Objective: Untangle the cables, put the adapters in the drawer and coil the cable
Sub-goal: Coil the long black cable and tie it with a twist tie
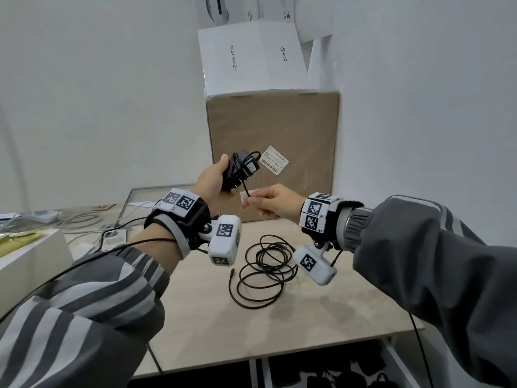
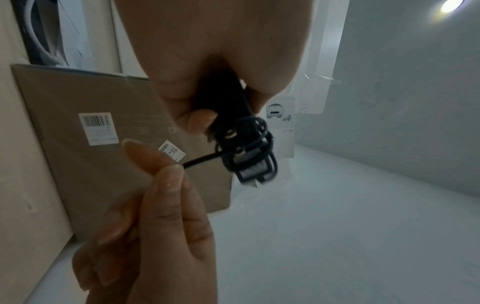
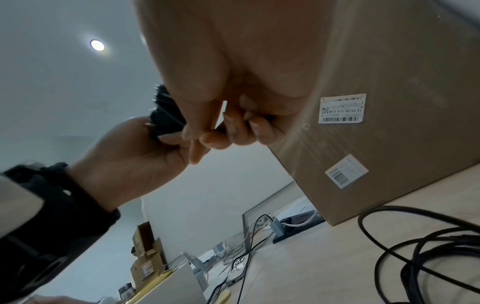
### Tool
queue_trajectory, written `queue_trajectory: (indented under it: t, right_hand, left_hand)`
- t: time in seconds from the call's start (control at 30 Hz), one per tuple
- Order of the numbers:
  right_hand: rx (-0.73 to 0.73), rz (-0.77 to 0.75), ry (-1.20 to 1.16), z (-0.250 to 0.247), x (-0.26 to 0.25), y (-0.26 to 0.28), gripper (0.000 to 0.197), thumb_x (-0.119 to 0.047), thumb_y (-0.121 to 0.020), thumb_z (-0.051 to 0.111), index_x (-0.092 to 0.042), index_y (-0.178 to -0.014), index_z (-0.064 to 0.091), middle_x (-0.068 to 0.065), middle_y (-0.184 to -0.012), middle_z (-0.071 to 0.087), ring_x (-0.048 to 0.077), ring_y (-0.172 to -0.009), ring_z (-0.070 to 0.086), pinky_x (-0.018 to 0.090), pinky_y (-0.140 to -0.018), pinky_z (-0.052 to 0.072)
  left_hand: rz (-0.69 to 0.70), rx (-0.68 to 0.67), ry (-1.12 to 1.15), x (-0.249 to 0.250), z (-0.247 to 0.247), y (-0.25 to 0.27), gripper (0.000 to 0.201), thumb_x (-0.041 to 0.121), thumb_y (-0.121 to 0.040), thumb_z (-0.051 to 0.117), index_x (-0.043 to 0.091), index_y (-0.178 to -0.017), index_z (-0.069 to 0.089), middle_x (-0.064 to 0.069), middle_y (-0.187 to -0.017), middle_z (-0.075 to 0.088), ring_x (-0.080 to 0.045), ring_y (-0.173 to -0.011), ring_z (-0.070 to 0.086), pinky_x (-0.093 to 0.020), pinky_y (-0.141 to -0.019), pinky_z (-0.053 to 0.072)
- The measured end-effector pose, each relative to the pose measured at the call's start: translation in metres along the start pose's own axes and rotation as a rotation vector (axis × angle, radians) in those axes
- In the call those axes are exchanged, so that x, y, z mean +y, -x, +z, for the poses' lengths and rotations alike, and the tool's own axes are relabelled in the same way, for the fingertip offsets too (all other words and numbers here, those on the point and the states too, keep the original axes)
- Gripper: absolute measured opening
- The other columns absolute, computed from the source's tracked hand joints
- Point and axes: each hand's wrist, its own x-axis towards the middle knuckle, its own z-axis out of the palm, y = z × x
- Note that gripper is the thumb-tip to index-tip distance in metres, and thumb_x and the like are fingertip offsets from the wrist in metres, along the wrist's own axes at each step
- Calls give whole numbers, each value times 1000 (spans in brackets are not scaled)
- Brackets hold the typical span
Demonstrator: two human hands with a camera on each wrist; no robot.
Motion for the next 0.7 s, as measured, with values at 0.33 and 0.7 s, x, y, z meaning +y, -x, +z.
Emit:
queue_trajectory:
  t: [0.33, 0.7]
  right_hand:
    - [-159, 103, 362, -28, -18, 6, 40, -7, -92, 57, -31, -62, 68, -8, -47, 44, 2, -39, 35, 13, -46, 31]
    - [-75, 385, 29, -20, -6, 8, 17, -5, -97, 49, -3, -104, 64, 11, -84, 63, 18, -76, 60, 28, -82, 53]
  left_hand:
    - [-99, -443, -683, -2, -3, 30, 26, 35, -96, 53, 12, -85, 54, -7, -66, 53, -14, -47, 46, -24, -43, 33]
    - [20, -387, -1082, -24, 5, 39, 34, 43, -94, 53, 19, -115, 65, -2, -92, 65, -13, -73, 62, -24, -60, 53]
